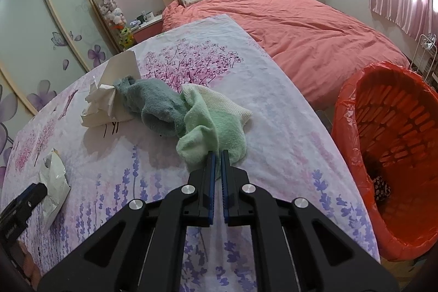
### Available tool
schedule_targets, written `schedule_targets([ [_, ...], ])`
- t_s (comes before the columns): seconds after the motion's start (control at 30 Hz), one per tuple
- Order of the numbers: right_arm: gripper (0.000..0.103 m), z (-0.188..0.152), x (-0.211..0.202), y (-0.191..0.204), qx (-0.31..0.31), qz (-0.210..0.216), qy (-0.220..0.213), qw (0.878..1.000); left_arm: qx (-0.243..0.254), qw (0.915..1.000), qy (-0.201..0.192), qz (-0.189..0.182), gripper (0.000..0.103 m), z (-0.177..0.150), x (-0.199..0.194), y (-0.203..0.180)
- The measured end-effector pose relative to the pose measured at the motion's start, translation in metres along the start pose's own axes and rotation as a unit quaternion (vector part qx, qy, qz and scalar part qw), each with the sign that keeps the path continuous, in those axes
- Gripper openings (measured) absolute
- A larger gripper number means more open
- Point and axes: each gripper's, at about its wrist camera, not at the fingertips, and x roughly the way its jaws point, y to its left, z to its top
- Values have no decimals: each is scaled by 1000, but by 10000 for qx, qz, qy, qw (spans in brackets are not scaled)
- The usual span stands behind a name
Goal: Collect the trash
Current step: 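Lift the white plastic bag off the bed with the left gripper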
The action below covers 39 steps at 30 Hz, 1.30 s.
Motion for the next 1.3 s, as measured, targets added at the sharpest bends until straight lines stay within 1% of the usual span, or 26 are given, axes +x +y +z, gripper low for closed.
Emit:
schedule_targets([
  [0.07,5,0,0,0,-4,-4,0,10000,187,9996,10,194,70,-2,3,-10],
  [0.13,5,0,0,0,3,3,0,10000,401,9982,126,437,70,-4,11,-16],
  [0.23,5,0,0,0,2,4,0,10000,498,9966,193,623,70,-7,16,-10],
  [0.3,5,0,0,0,-11,-7,2,10000,408,9967,188,675,70,-6,15,-1],
  [0.33,5,0,0,-1,-19,-13,3,10000,382,9965,192,723,68,-5,15,3],
  [0.4,5,0,0,0,-26,-19,3,10000,287,9972,303,616,65,-4,19,11],
  [0.47,5,0,0,0,-22,-15,3,10000,339,9975,307,535,57,-3,19,10],
  [0.53,5,0,0,0,-29,-23,3,10000,475,9972,293,500,44,-4,20,4],
  [0.63,5,-1,-1,-1,-52,-50,3,10000,597,9970,268,418,28,-4,20,-2],
  [0.67,5,0,0,0,-59,-54,4,10000,579,9973,259,380,25,-4,20,-2],
  [0.7,5,0,0,-1,-58,-53,4,10000,539,9976,251,359,20,-3,20,-1],
  [0.73,5,0,-1,0,-51,-45,5,10000,472,9981,232,327,18,-2,19,1],
  [0.83,5,0,-1,-1,19,46,4,10000,385,9988,189,221,16,0,18,6],
  [0.93,2,0,-2,-3,67,188,-34,9998,398,9990,132,173,15,3,15,5],
  [1.0,1,0,-6,0,11,218,-121,9997,438,9989,46,139,15,7,9,1],
  [1.13,0,-3,-14,6,-174,229,-261,9992,501,9987,-76,76,15,15,1,-9],
  [1.3,0,-1,-25,5,-132,292,-364,9988,523,9985,-175,-47,15,22,-7,-23],
])
